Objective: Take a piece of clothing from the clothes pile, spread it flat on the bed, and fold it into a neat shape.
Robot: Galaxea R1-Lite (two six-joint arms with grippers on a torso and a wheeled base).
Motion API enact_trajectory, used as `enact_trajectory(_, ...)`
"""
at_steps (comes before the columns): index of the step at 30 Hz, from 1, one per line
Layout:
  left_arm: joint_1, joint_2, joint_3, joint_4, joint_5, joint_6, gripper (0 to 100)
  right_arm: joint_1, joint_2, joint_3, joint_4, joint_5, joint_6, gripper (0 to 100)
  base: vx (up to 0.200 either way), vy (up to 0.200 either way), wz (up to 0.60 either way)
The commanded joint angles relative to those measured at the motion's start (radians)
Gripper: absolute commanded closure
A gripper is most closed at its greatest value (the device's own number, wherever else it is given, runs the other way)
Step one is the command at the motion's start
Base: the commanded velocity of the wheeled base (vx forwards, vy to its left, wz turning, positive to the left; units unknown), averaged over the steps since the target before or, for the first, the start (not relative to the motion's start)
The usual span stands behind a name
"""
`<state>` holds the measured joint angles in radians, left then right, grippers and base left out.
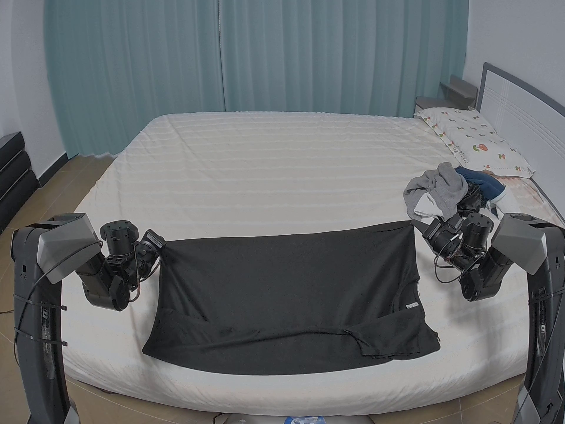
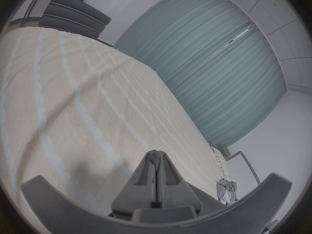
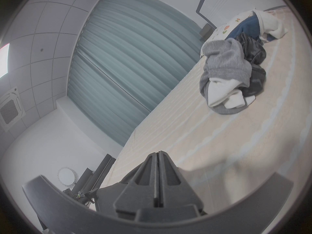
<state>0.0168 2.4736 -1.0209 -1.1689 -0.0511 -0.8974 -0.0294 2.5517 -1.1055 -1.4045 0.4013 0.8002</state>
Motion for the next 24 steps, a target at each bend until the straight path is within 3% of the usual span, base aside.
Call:
enact_trajectory(1, 0.002, 0.001, 0.001, 0.0, 0.0, 0.0, 100, -0.007, -0.033, 0.033, -0.007, 0.007, 0.001, 100, 0.0, 0.0, 0.0)
enact_trajectory(14, 0.002, 0.001, 0.036, -0.034, 0.0, 0.074, 100, -0.029, -0.071, 0.15, -0.018, 0.125, -0.004, 100, 0.0, 0.0, 0.0)
enact_trajectory(19, 0.002, -0.004, 0.113, -0.101, -0.003, 0.15, 100, -0.053, -0.133, 0.242, -0.014, 0.238, -0.006, 100, 0.0, 0.0, 0.0)
enact_trajectory(24, 0.0, -0.001, 0.165, -0.144, -0.003, 0.209, 100, -0.058, -0.139, 0.259, -0.01, 0.254, -0.01, 100, 0.0, 0.0, 0.0)
